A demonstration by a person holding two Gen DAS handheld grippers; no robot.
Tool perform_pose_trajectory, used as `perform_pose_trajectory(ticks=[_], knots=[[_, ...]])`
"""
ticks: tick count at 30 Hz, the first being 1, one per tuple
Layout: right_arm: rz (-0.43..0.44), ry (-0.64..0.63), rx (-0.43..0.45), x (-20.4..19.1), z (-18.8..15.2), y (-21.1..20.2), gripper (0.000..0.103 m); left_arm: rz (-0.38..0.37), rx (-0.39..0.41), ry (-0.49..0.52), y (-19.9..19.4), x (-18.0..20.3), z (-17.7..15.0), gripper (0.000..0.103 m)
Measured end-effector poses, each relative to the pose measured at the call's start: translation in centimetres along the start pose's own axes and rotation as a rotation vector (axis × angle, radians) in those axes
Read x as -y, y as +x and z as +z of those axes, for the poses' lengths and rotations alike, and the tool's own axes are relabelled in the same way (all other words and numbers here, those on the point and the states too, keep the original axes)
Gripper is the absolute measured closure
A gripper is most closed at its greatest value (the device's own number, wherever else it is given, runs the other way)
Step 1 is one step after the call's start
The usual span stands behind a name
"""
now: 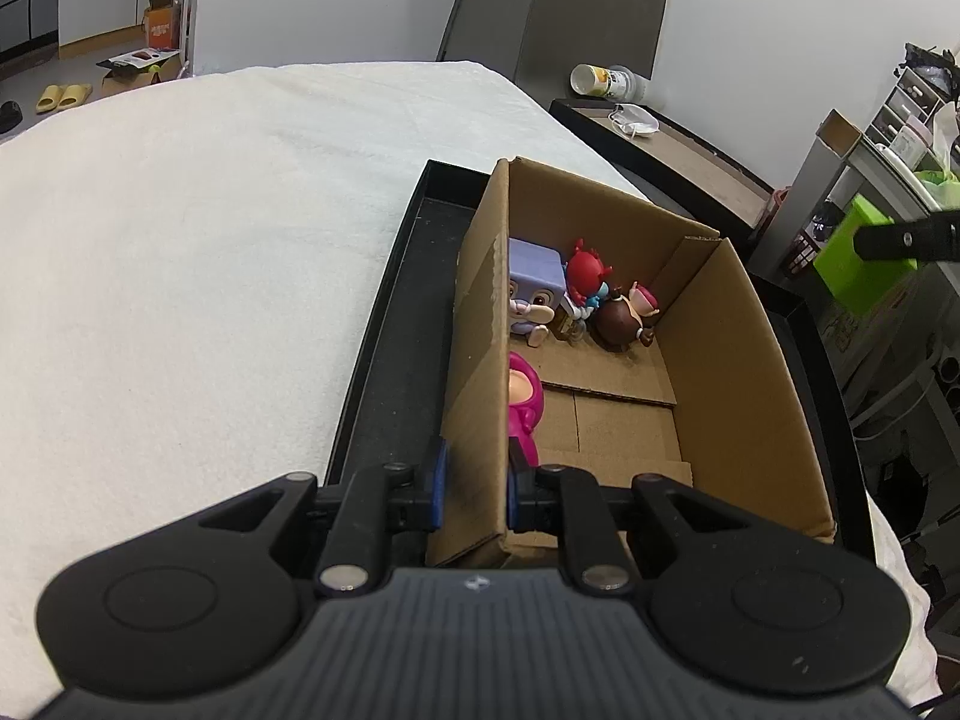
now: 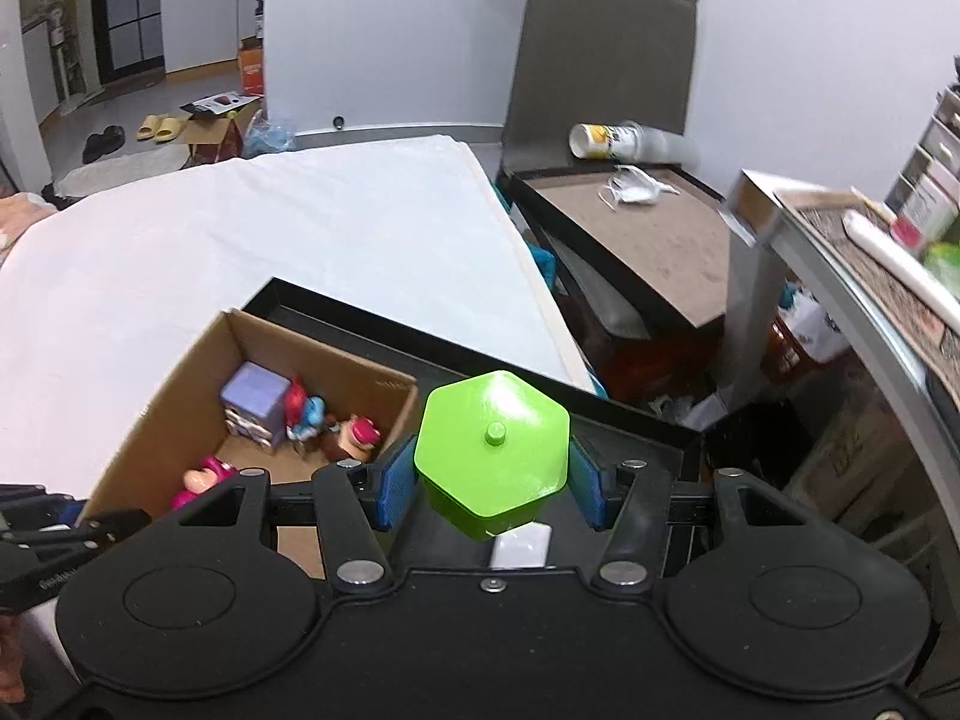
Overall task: Organize rigid objects
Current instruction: 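Carry the green hexagonal box into the cardboard box and release it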
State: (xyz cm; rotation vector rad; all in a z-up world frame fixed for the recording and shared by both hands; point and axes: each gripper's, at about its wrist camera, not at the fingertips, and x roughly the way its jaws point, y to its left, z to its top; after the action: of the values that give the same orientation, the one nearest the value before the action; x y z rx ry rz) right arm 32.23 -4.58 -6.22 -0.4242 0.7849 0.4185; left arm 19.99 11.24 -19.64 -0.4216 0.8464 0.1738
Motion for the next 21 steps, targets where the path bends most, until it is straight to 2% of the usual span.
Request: perform_pose_trajectory(ticks=[10,21], knots=[[0.076,-0.055,0.024,-3.9,1.7,0.0,0.051,-0.011,-0.006,-0.005,-0.1,-0.2,0.2,0.085],[0.148,-0.081,-0.018,-7.4,1.0,2.3,0.051,-0.022,-0.008,-0.011,0.0,-0.5,0.3,0.085]])
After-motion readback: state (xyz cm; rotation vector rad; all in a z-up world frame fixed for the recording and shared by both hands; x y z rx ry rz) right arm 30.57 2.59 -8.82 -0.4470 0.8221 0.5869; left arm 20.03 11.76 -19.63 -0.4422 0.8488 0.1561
